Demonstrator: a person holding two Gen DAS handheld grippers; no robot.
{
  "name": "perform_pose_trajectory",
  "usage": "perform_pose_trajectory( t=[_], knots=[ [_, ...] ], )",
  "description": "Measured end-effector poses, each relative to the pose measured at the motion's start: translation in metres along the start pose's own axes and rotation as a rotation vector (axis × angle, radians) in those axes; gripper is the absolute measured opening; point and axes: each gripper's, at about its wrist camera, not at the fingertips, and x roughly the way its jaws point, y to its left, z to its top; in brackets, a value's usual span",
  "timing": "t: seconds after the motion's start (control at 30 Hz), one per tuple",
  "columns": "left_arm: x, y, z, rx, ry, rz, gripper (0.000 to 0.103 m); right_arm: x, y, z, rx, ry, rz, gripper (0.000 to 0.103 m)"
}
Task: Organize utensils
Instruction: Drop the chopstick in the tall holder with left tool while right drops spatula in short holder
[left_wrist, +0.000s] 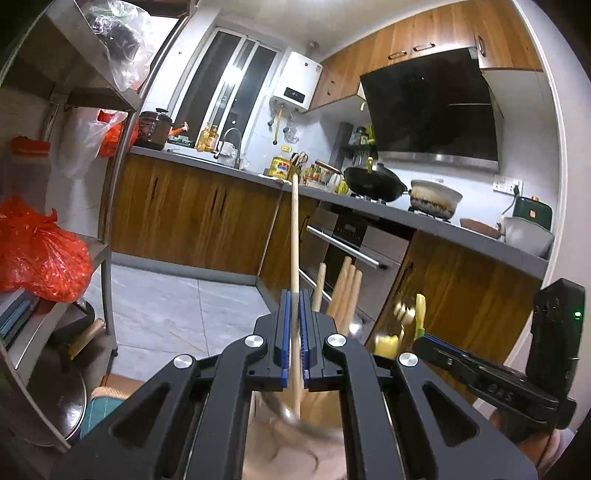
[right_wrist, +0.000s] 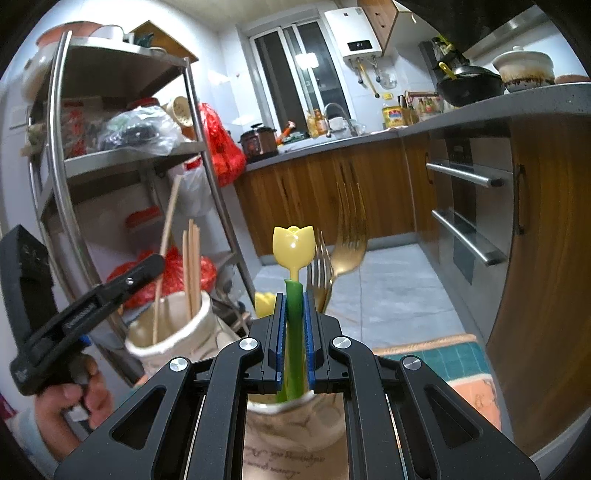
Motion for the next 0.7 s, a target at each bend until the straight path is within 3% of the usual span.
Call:
perform_pose_trajectory(
  t=[0.3,0.7],
  knots=[
    [-0.009,-0.02,-0.013,0.135,0.12,0.11,0.004,-0.001,-0.005,-0.012,0.011,0.027,-0.056,0.01],
    [-0.009,-0.019,-0.01,0.14,0.135,0.13,0.006,0.009,-0.008,-0.016,0.021,0.064,-0.074,0.012]
  ],
)
